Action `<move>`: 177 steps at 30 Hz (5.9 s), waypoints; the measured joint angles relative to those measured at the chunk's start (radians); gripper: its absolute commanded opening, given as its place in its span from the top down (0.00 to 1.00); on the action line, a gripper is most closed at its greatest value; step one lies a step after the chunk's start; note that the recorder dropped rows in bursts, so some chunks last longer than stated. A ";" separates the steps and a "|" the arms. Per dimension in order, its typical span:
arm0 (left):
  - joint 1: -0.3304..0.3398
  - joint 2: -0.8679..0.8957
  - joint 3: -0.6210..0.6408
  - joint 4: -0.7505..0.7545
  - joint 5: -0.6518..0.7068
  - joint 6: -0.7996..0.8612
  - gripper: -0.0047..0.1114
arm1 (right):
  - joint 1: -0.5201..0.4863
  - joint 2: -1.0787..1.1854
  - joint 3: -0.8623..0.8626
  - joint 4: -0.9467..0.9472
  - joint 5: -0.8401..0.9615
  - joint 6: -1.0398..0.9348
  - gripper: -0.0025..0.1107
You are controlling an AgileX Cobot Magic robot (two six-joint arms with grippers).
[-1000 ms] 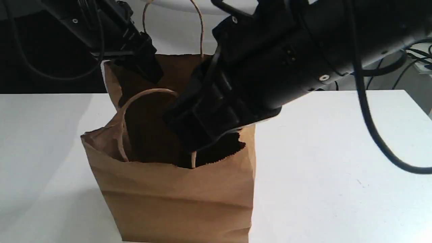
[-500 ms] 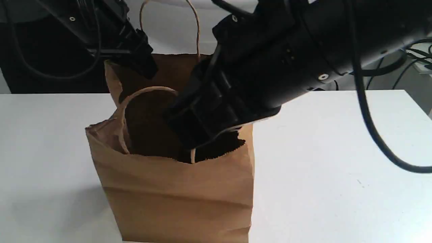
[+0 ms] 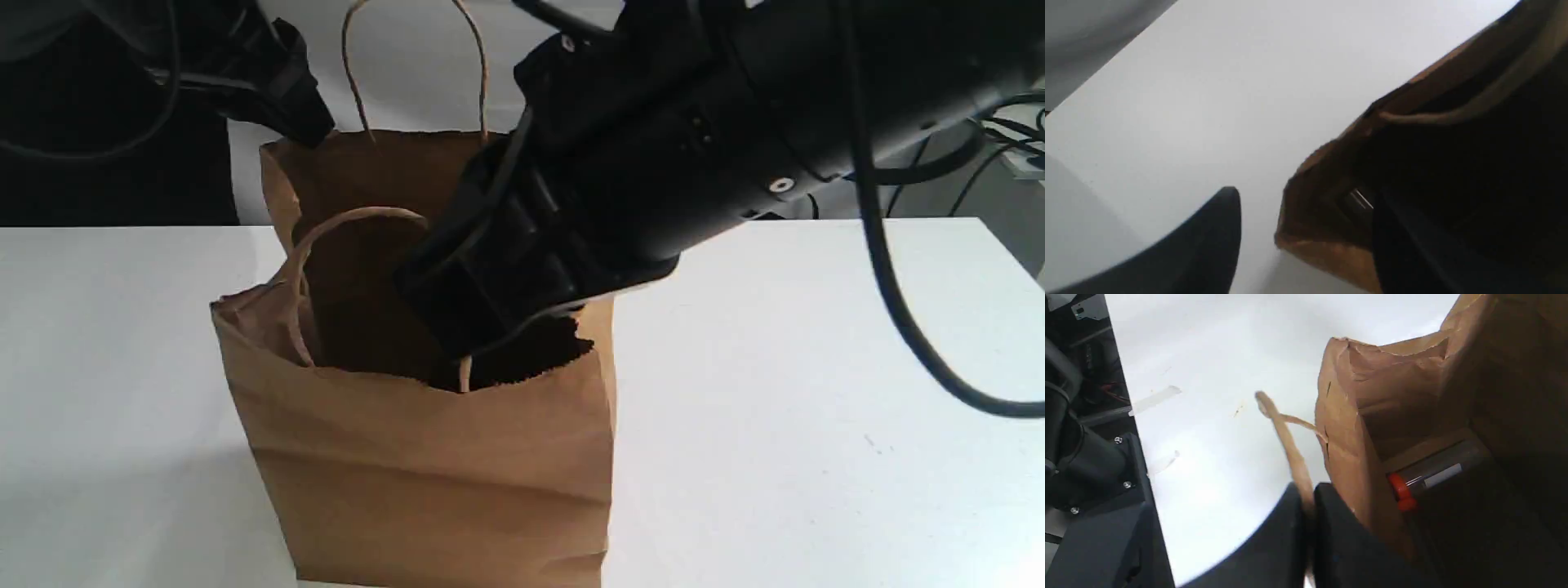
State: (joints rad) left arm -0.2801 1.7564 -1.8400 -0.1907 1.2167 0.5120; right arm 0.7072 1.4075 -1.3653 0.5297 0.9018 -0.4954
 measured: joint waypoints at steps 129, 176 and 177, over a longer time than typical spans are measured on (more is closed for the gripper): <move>0.000 -1.541 1.343 -0.086 -0.727 -0.052 0.96 | -0.052 -0.770 0.703 -0.503 -0.693 0.392 0.98; 0.000 -1.541 1.343 -0.086 -0.729 -0.052 0.96 | -0.679 -1.402 1.360 -0.584 -0.908 0.528 0.98; 0.000 -1.541 1.343 -0.086 -0.729 -0.052 0.96 | -0.679 -1.402 1.360 -0.598 -0.888 0.532 0.98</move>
State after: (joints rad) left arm -0.2801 0.2149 -0.4972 -0.2767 0.4878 0.4595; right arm 0.0287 0.0056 -0.0050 -0.0685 0.0143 0.0369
